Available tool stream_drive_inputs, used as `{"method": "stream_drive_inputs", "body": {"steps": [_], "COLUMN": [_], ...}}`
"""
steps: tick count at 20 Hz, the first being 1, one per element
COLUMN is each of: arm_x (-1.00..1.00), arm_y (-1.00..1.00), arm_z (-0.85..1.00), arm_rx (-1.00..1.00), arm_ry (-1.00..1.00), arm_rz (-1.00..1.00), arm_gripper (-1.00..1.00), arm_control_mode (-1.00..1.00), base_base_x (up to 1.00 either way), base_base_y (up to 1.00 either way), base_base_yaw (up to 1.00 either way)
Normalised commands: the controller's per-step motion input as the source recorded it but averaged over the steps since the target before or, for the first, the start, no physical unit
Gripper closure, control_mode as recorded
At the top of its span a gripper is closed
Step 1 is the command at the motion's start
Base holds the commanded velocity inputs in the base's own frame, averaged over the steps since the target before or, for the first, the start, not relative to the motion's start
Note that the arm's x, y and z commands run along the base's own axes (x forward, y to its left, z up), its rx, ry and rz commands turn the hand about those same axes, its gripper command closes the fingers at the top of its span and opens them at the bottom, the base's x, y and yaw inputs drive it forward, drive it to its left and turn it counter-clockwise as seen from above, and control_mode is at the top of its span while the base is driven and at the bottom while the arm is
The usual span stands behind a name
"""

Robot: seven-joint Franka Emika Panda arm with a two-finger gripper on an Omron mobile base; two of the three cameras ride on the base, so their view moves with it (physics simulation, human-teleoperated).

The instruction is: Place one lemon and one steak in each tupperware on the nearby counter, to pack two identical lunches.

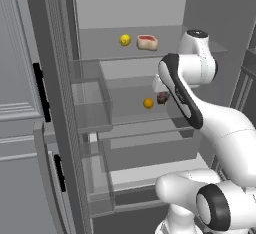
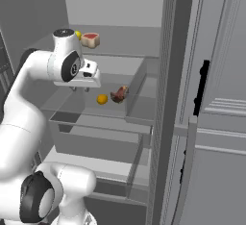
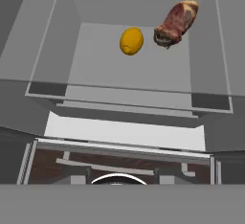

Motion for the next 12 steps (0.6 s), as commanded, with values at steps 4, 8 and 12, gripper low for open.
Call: {"method": "stream_drive_inputs", "body": {"steps": [4, 8, 12], "arm_x": [0.00, -0.22, -0.07], "arm_y": [0.03, -0.02, -0.16], "arm_z": [-0.02, -0.01, -0.29], "arm_rx": [0.00, 0.00, -0.02], "arm_ry": [0.01, 0.00, -0.07], "arm_rz": [0.00, -0.02, -0.17], "arm_gripper": [-1.00, -1.00, -1.00], "arm_control_mode": [-1.00, -1.00, -1.00], "base_base_x": [0.00, 0.00, 0.00], "base_base_y": [0.00, 0.00, 0.00], "base_base_yaw": [0.00, 0.00, 0.00]}}
